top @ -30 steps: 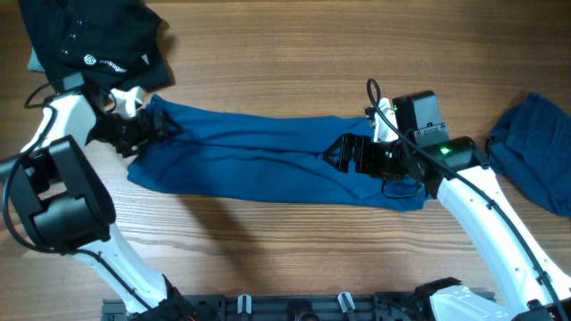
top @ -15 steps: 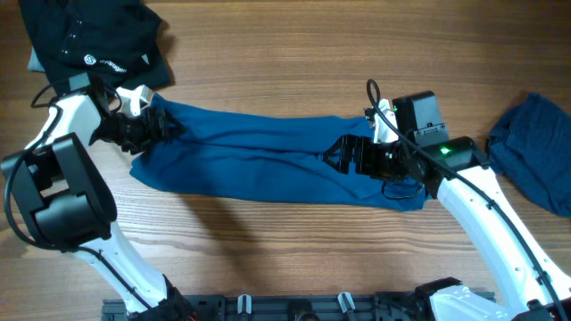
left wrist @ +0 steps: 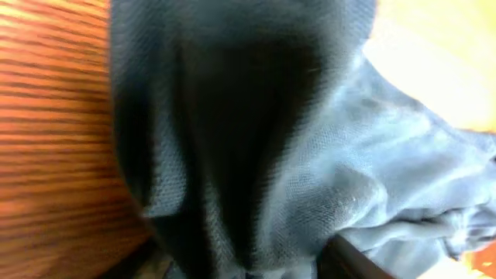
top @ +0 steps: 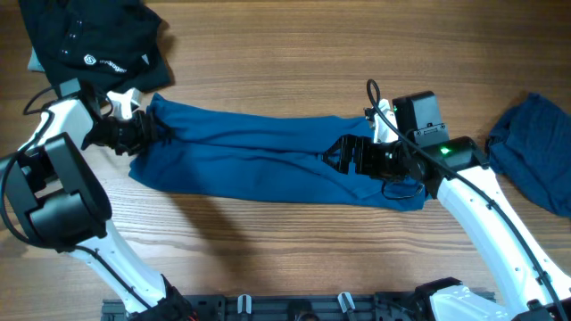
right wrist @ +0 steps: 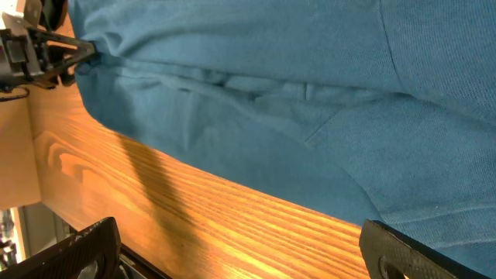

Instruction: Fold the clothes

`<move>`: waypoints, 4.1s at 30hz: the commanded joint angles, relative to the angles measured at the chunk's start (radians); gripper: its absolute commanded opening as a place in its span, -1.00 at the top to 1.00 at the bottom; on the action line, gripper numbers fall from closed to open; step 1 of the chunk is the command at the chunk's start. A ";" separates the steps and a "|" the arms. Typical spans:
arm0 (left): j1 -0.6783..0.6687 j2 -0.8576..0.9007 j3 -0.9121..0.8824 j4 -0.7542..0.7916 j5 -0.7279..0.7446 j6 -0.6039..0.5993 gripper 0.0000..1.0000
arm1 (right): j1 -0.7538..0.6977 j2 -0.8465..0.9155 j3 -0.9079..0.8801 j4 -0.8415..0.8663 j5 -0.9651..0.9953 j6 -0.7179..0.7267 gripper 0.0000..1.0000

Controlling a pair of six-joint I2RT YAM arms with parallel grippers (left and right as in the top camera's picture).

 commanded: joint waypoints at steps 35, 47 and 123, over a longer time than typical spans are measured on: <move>-0.013 -0.073 0.131 -0.067 -0.182 -0.248 0.92 | 0.006 0.008 -0.003 -0.021 -0.054 -0.019 -1.00; -0.187 -0.101 0.131 -0.080 -0.337 -0.360 0.92 | 0.006 0.008 -0.003 -0.026 -0.065 -0.019 -0.99; -1.003 -0.225 0.130 -0.151 -0.417 -0.940 0.38 | 0.006 0.008 -0.003 -0.022 -0.072 0.008 -1.00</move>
